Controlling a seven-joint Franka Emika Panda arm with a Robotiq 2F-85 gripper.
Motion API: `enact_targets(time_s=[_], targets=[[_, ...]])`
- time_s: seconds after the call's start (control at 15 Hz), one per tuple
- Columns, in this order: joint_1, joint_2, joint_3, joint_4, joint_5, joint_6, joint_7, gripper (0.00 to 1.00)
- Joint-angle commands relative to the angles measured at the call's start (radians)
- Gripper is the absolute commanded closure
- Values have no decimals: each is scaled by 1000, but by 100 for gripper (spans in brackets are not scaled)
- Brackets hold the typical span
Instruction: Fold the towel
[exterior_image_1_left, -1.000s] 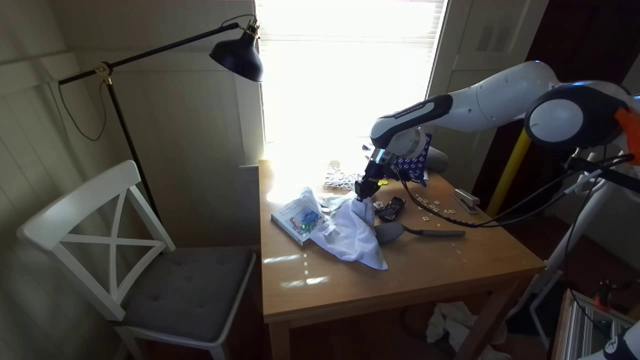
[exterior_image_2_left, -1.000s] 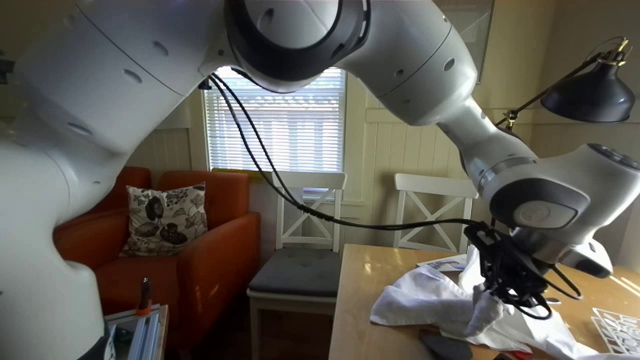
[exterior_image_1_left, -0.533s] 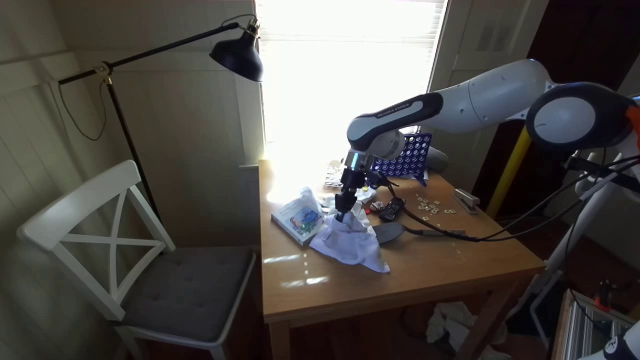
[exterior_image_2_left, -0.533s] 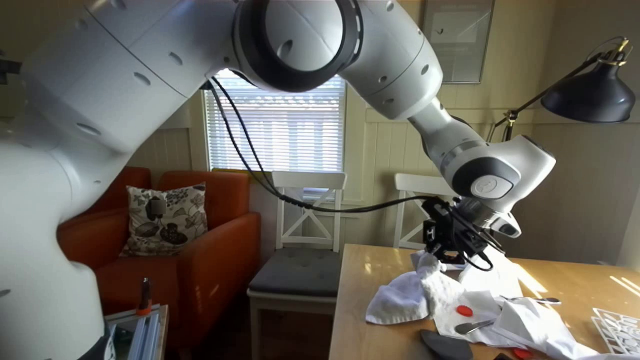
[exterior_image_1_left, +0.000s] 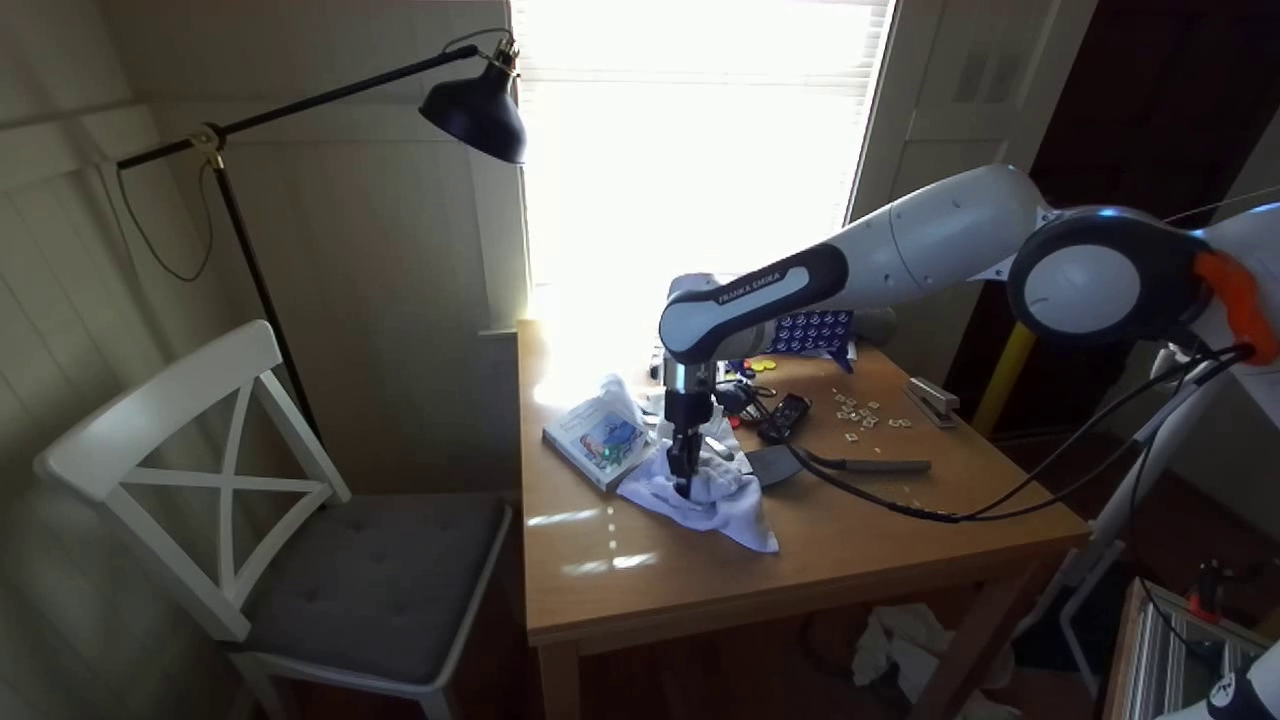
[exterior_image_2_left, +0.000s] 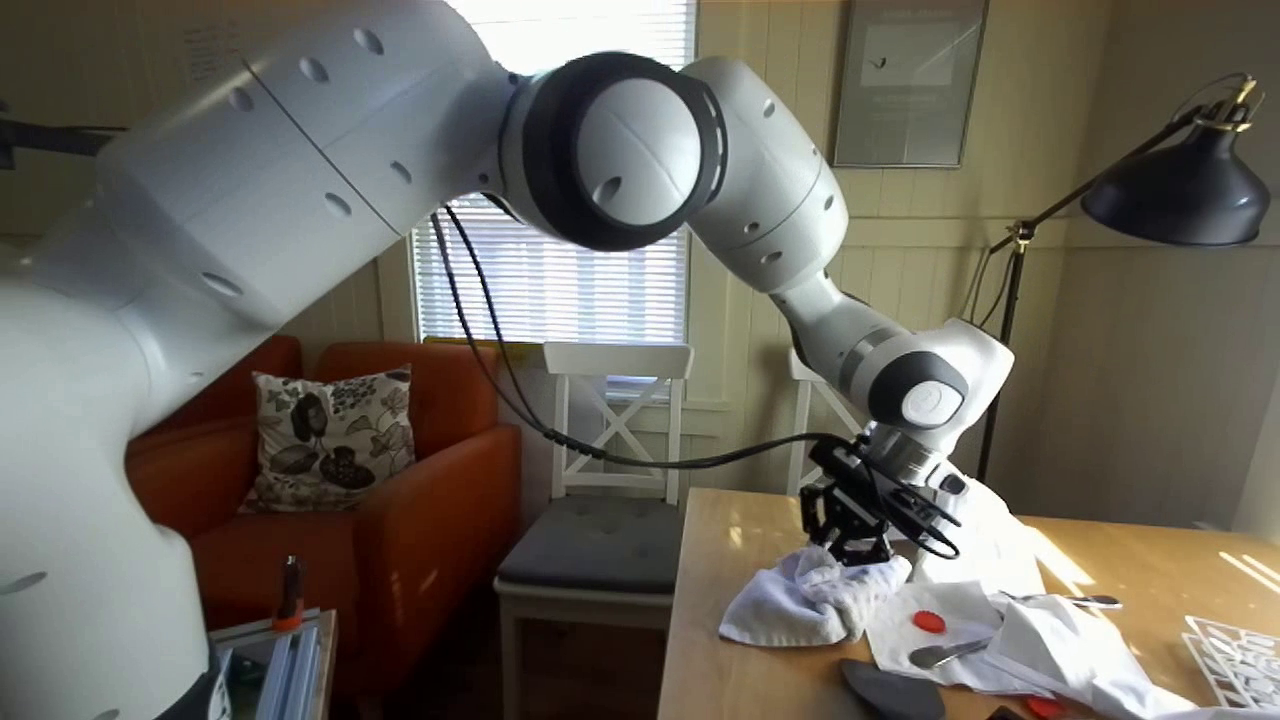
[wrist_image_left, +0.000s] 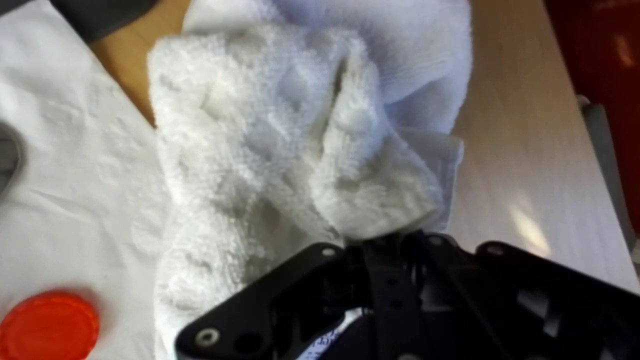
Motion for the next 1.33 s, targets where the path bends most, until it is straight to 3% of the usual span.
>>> enact_targets(time_s=[0.0, 0.07, 0.13, 0.27, 0.73, 0.93, 1.2, 1.27], targets=[[36, 50, 1, 13, -89, 126, -52, 98], [38, 43, 3, 11, -101, 129, -56, 68], [36, 37, 9, 5, -108, 143, -66, 67], [26, 4, 20, -19, -113, 152, -92, 55], [-62, -176, 90, -167, -25, 134, -250, 6], [-93, -232, 97, -219, 26, 147, -276, 0], [-83, -261, 25, -302, 37, 343, -151, 0], [-79, -218, 41, -212, 11, 256, -188, 0]])
